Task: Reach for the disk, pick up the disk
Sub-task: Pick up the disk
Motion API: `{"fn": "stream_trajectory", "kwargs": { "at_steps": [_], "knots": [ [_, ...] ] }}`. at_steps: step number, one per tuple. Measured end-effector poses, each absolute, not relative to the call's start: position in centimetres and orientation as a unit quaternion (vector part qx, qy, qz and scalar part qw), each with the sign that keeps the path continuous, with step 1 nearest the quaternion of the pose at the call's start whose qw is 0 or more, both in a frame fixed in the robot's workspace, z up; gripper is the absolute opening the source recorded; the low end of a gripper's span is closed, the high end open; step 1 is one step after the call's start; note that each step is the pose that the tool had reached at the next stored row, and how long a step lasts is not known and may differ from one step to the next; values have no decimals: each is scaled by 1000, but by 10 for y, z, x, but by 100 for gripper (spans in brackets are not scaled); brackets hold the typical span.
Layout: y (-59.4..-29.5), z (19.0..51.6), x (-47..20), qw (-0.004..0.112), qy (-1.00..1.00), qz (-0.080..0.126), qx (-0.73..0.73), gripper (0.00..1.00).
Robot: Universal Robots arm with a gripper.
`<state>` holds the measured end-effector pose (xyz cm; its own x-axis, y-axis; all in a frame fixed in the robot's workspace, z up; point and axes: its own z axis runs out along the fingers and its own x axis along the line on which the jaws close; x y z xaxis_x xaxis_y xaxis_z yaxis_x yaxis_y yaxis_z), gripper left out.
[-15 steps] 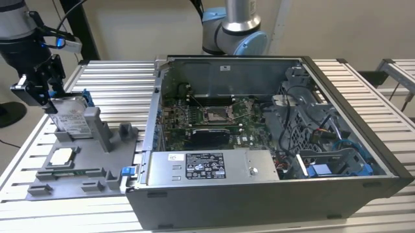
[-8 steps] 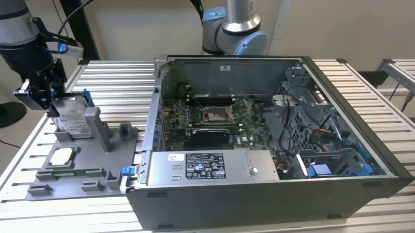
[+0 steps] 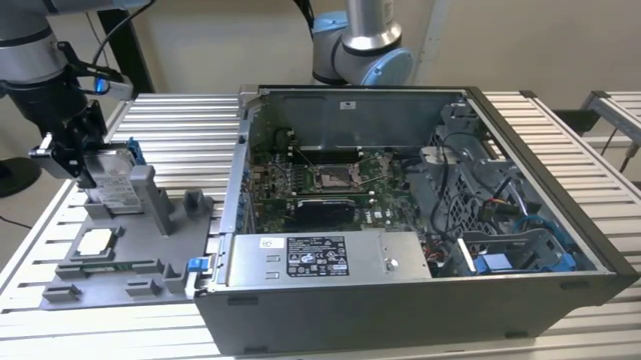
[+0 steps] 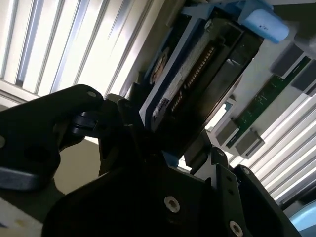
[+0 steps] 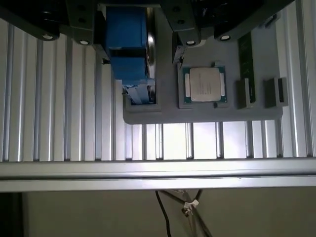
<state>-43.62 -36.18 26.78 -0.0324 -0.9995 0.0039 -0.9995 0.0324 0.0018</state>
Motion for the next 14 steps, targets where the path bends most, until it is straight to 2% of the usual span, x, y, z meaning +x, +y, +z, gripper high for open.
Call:
{"fn": "stream_trajectory", "kwargs": {
  "at_steps": [8, 9, 14],
  "knots": [
    [-362, 266, -436, 2, -718, 1, 696, 100],
    [-362, 266, -436, 2, -718, 1, 696, 0],
    [-362, 266, -436, 2, -718, 1, 696, 0]
  ]
}}
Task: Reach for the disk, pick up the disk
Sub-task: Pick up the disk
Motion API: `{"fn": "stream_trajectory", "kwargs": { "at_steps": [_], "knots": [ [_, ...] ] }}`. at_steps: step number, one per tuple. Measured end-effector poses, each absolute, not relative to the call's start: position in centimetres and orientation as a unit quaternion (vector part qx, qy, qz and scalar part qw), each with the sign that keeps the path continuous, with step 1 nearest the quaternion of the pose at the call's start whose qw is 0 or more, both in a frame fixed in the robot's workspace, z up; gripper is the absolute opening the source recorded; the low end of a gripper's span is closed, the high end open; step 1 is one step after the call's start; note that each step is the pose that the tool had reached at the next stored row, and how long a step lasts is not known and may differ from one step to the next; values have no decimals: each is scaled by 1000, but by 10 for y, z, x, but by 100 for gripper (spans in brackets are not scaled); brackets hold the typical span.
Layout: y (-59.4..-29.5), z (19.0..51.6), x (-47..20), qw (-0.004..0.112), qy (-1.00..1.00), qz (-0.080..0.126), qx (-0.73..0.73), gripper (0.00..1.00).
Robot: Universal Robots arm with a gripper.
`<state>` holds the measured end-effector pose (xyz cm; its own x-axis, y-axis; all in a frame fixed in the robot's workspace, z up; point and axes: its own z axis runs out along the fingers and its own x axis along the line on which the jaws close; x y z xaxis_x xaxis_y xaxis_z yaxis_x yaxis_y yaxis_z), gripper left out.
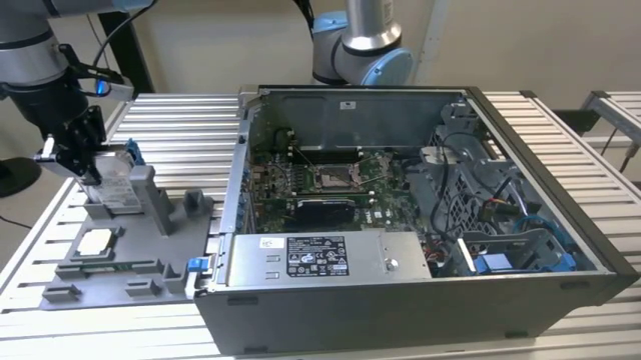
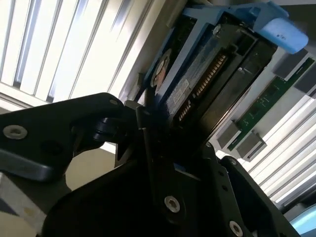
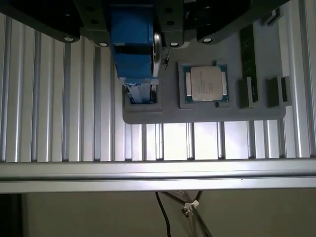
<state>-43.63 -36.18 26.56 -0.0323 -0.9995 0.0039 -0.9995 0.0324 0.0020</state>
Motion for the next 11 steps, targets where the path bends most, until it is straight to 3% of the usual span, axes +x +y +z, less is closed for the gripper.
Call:
{"fn": "stream_trajectory", "kwargs": {
  "at_steps": [11],
  "knots": [
    [-362, 264, -436, 2, -718, 1, 696, 0]
  ]
}}
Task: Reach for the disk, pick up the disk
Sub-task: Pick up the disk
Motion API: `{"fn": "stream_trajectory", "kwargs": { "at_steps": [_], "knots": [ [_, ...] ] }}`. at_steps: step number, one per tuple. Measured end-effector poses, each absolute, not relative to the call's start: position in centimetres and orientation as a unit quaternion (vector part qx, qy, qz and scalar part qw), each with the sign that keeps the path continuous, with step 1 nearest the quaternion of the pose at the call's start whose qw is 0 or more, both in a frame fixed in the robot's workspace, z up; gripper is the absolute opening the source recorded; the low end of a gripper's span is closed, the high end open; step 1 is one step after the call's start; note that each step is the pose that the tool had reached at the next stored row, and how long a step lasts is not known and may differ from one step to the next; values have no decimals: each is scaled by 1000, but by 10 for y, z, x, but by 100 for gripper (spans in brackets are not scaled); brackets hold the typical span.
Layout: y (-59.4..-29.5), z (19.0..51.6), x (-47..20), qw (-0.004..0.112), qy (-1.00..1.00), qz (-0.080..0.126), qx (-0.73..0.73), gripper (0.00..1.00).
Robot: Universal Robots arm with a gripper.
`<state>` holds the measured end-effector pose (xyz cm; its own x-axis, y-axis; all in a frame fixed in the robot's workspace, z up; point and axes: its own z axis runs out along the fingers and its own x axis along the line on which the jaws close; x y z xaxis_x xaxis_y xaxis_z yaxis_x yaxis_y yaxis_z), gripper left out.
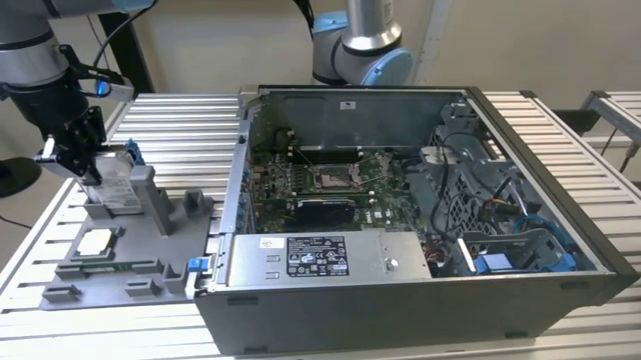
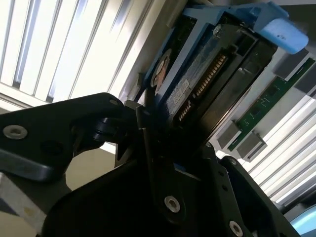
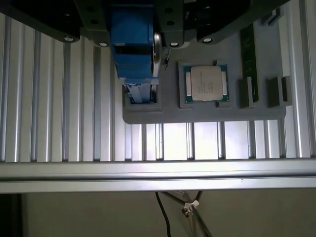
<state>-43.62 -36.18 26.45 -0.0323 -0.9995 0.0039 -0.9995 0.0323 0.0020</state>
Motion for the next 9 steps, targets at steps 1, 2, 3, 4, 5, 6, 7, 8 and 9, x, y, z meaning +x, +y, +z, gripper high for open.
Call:
{"fn": "stream_trajectory", "kwargs": {
  "at_steps": [1, 2, 3, 4, 5, 6, 7, 8, 9],
  "knots": [
    [-362, 264, -436, 2, -718, 1, 696, 0],
    [-362, 264, -436, 2, -718, 1, 696, 0],
    [-362, 264, -436, 2, -718, 1, 696, 0],
    [-362, 264, -436, 2, -718, 1, 696, 0],
    [-362, 264, -436, 2, -718, 1, 696, 0],
    [-362, 264, -436, 2, -718, 1, 696, 0],
    [-362, 264, -436, 2, -718, 1, 696, 0],
    [-362, 264, -436, 2, -718, 1, 696, 0],
    [-362, 264, -436, 2, -718, 1, 696, 0]
  ]
}}
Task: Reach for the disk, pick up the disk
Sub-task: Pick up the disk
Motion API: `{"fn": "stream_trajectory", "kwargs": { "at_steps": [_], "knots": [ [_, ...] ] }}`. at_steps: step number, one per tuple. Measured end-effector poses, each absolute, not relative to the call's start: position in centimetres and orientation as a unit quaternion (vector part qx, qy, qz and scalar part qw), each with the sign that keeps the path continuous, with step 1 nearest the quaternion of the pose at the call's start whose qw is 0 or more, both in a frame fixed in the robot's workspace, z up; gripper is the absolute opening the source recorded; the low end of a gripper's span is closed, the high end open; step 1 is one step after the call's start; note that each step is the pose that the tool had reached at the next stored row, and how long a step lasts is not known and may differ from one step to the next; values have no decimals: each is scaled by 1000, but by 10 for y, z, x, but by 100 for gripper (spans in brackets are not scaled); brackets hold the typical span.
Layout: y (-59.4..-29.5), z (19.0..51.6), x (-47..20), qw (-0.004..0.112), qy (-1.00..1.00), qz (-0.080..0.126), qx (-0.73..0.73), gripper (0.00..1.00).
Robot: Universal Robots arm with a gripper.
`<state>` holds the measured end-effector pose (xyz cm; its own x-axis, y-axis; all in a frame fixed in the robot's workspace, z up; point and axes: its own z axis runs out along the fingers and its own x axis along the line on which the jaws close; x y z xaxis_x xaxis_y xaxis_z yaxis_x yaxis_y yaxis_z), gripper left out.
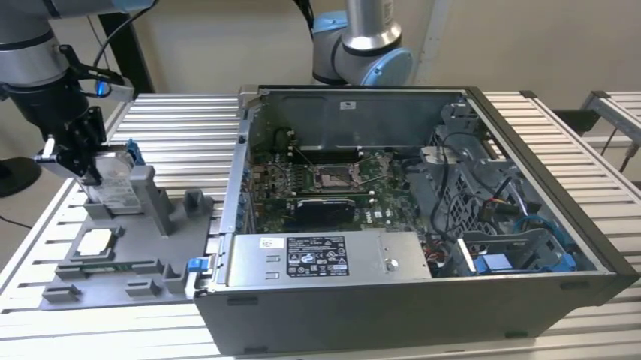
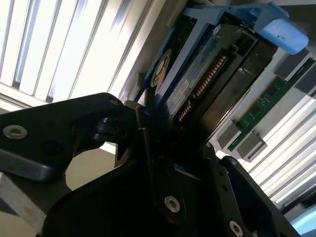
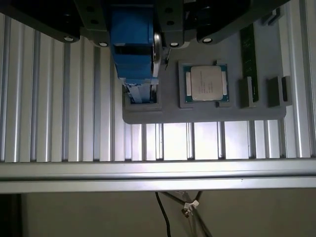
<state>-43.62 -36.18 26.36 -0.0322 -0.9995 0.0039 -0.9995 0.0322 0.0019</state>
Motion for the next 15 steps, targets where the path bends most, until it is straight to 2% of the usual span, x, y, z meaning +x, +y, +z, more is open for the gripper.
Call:
{"fn": "stream_trajectory", "kwargs": {
  "at_steps": [15],
  "knots": [
    [-362, 305, -436, 2, -718, 1, 696, 0]
  ]
}}
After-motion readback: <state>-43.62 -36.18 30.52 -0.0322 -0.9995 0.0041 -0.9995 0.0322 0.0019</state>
